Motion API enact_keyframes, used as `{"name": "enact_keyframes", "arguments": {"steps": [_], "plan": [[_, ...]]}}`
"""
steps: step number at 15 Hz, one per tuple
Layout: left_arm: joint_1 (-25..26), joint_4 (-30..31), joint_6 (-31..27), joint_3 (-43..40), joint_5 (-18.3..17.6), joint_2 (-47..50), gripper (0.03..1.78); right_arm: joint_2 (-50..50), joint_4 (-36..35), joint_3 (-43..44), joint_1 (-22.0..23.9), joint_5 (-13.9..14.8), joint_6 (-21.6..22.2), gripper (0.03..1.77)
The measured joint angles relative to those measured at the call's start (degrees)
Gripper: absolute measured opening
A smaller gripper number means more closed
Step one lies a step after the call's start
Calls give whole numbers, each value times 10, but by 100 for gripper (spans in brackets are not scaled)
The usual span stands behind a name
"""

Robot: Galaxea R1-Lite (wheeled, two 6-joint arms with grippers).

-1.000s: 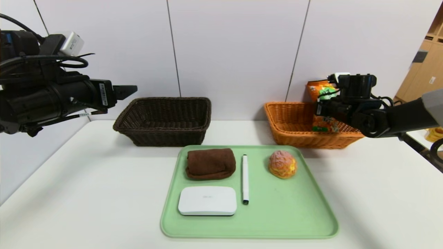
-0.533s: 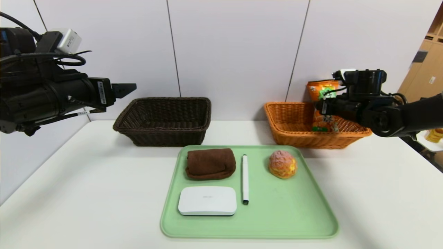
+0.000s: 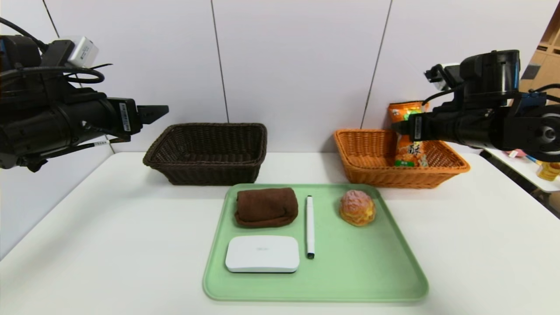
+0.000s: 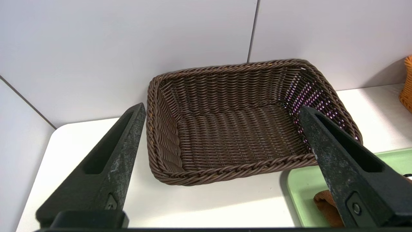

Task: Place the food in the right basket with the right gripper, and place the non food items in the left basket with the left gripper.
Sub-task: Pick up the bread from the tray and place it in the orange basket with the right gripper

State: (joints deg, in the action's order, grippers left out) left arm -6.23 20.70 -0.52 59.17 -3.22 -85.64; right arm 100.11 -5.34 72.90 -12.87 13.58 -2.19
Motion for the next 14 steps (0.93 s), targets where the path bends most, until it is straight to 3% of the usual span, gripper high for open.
{"name": "enact_keyframes", "arguments": {"steps": [3,6,10,14], "plan": [[1,0,0,-2,0,3,169,-58,171,29,-96,3,21,165],[1,-1,0,-5,1,6,169,-72,330,111,-158,7,101,167],[1,0,-4,-16,1,9,169,-34,503,223,-195,8,251,169],[1,-1,-6,-17,1,11,169,-2,562,246,-211,8,320,169]]}}
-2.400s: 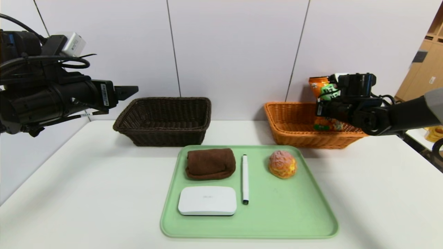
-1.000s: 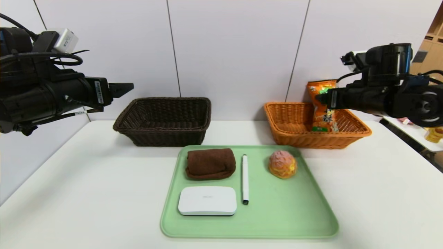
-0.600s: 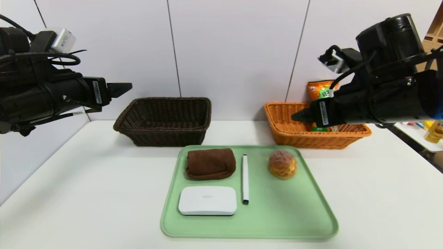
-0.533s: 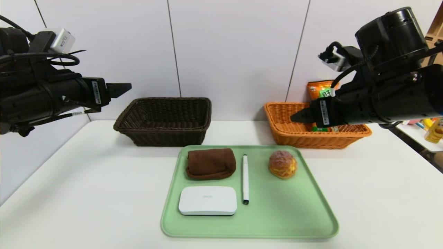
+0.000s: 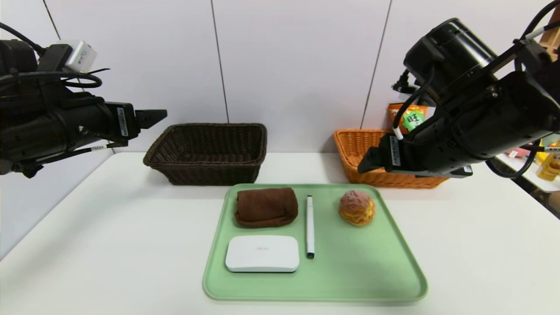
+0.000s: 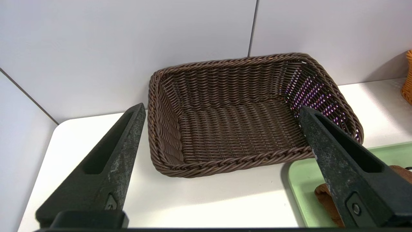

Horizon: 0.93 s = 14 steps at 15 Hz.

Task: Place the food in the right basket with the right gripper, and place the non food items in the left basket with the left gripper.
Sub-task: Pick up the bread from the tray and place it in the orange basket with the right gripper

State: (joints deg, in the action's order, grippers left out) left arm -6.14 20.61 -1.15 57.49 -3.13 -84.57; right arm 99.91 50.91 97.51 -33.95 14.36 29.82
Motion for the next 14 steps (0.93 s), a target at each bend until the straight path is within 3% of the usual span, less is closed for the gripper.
{"name": "enact_keyframes", "arguments": {"steps": [4,14], "plan": [[0,1,0,-5,0,0,169,38,3,-2,-5,0,30,169],[0,1,4,-8,1,0,169,116,-10,1,13,1,31,170]]}}
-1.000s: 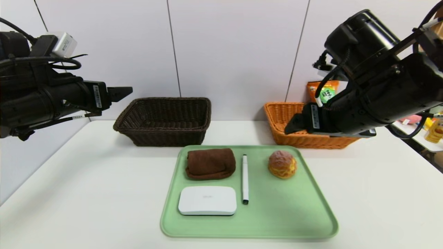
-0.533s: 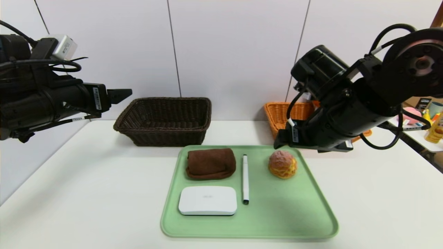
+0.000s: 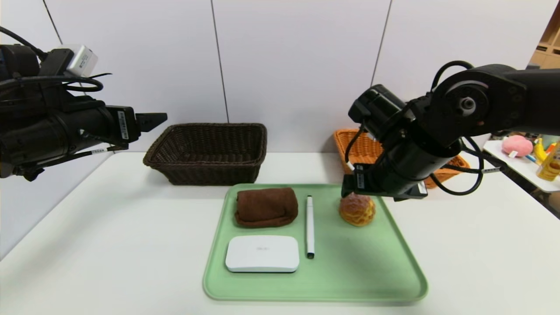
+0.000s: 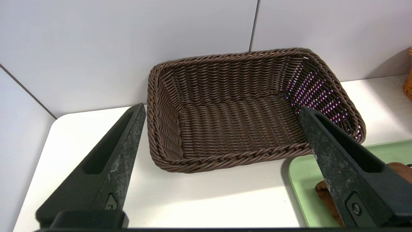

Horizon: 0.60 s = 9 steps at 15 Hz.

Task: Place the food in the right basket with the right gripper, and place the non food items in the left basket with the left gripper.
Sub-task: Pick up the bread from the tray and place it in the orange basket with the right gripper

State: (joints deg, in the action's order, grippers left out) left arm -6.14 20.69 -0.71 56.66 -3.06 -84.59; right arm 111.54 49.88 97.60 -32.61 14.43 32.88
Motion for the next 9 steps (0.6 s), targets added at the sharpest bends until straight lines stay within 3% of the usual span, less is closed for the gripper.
{"name": "enact_keyframes", "arguments": {"steps": [9], "plan": [[0,0,2,0,0,-2,169,55,-24,-1,12,0,1,170]]}}
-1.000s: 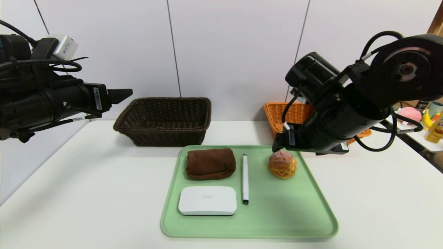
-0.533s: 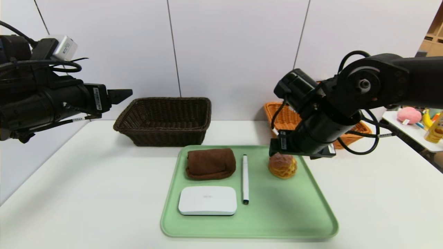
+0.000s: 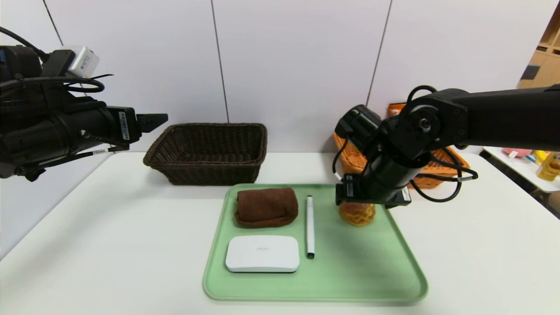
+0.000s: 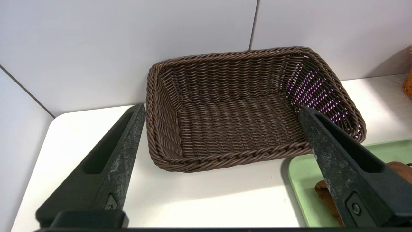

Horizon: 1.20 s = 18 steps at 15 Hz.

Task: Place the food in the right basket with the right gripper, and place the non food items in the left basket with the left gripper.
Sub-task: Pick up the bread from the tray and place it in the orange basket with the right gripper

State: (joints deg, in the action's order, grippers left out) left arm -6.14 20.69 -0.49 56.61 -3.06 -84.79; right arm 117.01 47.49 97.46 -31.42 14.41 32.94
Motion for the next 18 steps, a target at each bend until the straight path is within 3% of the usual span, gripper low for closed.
{"name": "enact_keyframes", "arguments": {"steps": [18], "plan": [[3,0,3,0,1,-10,169,32,-72,-43,12,-1,-1,171]]}}
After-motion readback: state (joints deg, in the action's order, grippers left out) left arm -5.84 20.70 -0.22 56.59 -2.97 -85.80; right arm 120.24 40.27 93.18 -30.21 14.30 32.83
